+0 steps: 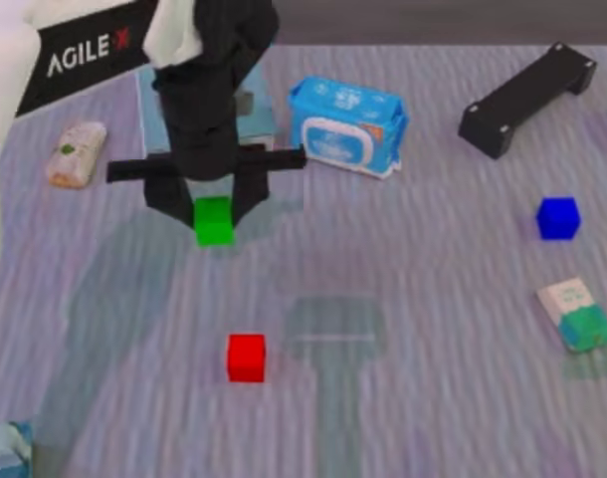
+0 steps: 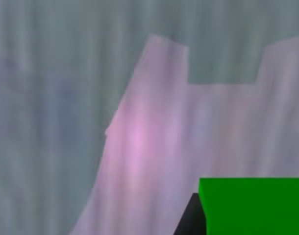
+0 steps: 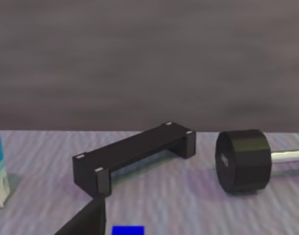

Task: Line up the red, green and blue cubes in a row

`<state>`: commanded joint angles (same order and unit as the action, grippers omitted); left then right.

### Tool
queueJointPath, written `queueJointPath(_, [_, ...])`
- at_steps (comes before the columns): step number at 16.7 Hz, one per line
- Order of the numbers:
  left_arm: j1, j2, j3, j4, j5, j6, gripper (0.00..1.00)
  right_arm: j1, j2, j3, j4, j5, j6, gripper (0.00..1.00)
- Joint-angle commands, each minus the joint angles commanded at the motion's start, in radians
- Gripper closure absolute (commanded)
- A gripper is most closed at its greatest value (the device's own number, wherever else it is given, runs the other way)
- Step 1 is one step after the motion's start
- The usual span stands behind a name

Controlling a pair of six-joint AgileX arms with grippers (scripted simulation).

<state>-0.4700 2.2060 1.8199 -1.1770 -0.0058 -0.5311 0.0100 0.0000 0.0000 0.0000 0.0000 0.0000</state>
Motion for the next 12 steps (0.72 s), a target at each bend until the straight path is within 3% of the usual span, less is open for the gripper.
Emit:
queueJointPath(6, [-0.293,-0.081,-0.087,0.007,-0.004,-0.231,1.0,0.0,0.0,0.0,0.0,0.0,0.0,0.0])
queueJointPath(12, [-0.323,-0.091,-0.095,0.01,-0.004,-0.26,1.0,0.0,0.0,0.0,0.0,0.0,0.0,0.0])
